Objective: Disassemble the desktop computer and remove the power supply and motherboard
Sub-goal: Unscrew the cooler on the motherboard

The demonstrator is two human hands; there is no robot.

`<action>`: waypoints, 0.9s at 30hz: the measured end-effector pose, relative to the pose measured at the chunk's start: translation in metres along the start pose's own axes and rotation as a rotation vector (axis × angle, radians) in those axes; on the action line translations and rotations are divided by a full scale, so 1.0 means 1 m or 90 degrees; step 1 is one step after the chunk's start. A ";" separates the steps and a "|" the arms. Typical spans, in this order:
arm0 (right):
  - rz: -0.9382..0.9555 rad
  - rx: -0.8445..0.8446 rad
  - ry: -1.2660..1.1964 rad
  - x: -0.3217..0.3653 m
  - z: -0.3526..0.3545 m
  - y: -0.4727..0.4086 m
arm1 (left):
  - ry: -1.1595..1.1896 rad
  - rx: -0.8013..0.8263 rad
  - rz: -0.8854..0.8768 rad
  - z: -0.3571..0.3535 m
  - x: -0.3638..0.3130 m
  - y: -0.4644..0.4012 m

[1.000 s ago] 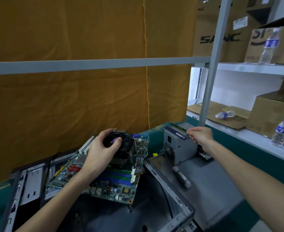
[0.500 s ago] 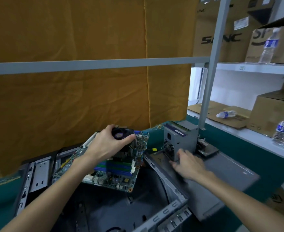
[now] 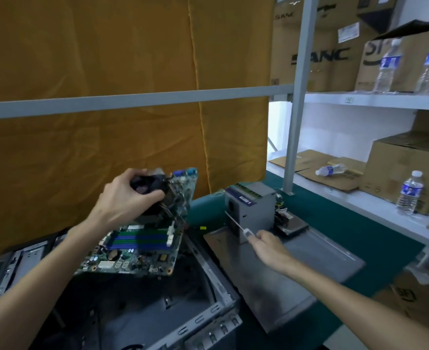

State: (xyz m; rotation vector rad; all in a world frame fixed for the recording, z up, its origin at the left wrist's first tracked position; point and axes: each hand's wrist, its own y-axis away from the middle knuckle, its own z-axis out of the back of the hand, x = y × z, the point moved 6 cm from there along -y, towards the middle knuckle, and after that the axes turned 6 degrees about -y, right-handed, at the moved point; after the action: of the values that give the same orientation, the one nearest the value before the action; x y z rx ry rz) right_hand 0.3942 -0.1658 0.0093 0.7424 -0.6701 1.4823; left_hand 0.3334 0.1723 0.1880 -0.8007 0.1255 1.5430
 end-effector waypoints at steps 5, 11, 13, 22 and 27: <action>0.010 -0.090 -0.343 0.009 0.080 0.001 | 0.092 -0.064 -0.122 0.021 -0.075 0.018; -0.014 -0.101 -0.550 0.001 0.165 0.028 | 0.135 0.004 -0.227 -0.011 -0.195 0.036; -0.009 -0.105 -0.565 -0.008 0.184 0.042 | 0.151 0.070 -0.261 -0.035 -0.230 0.042; -0.113 -0.137 -0.615 -0.097 0.229 0.072 | 0.041 0.295 -0.379 -0.173 -0.286 0.088; -0.205 -0.183 -0.458 -0.146 0.236 0.064 | -0.013 0.371 -0.368 -0.231 -0.267 0.099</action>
State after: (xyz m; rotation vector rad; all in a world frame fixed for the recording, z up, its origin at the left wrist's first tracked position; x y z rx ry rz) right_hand 0.3435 -0.4437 0.0429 1.1051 -1.2093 0.7797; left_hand 0.3168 -0.1885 0.1239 -0.3098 0.2863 0.8915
